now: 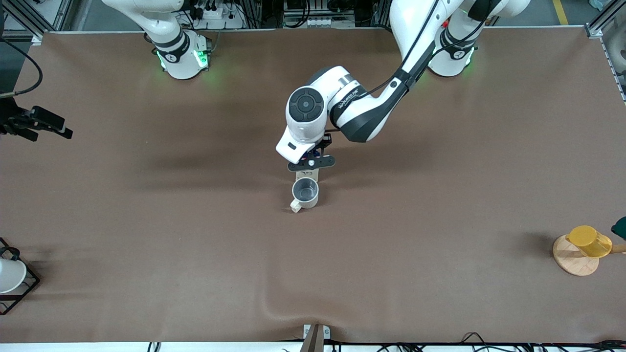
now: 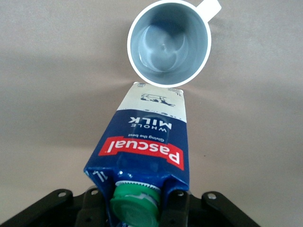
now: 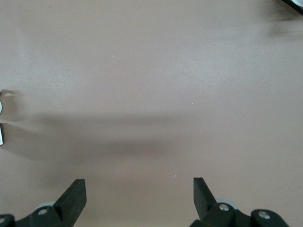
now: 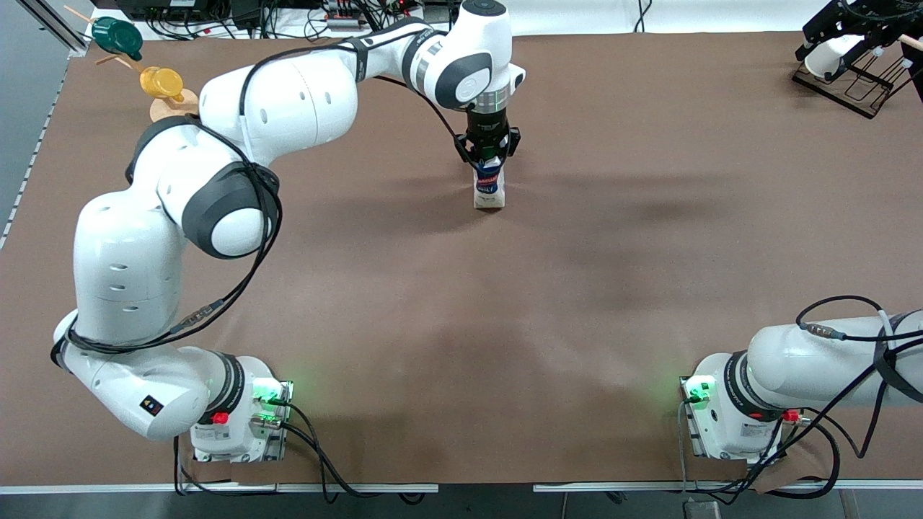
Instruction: Place milk next to cup
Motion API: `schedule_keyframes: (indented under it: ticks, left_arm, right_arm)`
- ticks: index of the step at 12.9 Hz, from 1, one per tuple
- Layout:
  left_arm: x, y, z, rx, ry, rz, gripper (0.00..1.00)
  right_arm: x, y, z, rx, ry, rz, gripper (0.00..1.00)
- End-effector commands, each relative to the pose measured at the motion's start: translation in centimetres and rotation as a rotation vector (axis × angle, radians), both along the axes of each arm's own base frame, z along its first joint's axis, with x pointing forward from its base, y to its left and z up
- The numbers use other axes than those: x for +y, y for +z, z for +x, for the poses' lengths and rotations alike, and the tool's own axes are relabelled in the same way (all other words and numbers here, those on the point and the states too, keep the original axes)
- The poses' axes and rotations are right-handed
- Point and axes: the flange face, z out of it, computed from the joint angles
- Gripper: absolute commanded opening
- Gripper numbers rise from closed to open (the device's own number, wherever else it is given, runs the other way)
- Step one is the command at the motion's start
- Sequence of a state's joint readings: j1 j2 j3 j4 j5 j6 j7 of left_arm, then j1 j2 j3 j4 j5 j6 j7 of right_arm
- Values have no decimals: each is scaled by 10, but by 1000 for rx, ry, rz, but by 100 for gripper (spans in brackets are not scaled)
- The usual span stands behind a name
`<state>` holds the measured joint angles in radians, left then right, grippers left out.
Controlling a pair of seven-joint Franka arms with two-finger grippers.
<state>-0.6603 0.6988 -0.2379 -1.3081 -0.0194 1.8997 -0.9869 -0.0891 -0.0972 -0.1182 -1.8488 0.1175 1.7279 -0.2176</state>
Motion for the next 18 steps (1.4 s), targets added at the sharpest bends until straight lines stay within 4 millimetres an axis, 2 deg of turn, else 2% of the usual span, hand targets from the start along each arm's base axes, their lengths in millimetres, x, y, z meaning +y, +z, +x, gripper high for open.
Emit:
schedule_keyframes:
  ticks: [1,2,3,5,8,11,13,14,16,17,18]
  left_arm:
    - [-4,-5,3,-14,4,4,0]
    - [-4,-5,3,-16,4,5,17]
    - [-4,-5,4,-21,0,7,99]
    - [-9,-7,-3,-92,-64,63,100]
    - [-10,4,-3,-104,-71,53,100]
    - [-10,39,-6,-133,-62,25,100]
    - [-1,75,-2,-147,-35,-11,100]
    - [14,99,8,-157,-4,-31,100]
    - [60,153,34,-192,67,-40,100]
    - [101,188,55,-224,125,-50,100]
    - [143,209,79,-250,183,-54,100]
  right_arm:
    - [12,9,-6,-20,2,-28,100]
    - [26,14,-5,-20,29,-48,100]
    - [31,20,-4,-24,39,-55,100]
    - [30,33,-2,-30,23,-58,100]
    - [32,44,3,-53,28,-67,100]
    - [32,61,24,-63,21,-72,100]
    - [44,64,22,-22,4,-75,100]
    - [49,63,23,-18,7,-94,100]
    - [50,70,25,-30,17,-111,100]
    - [50,71,26,-31,17,-117,100]
    - [51,71,26,-30,19,-116,100]
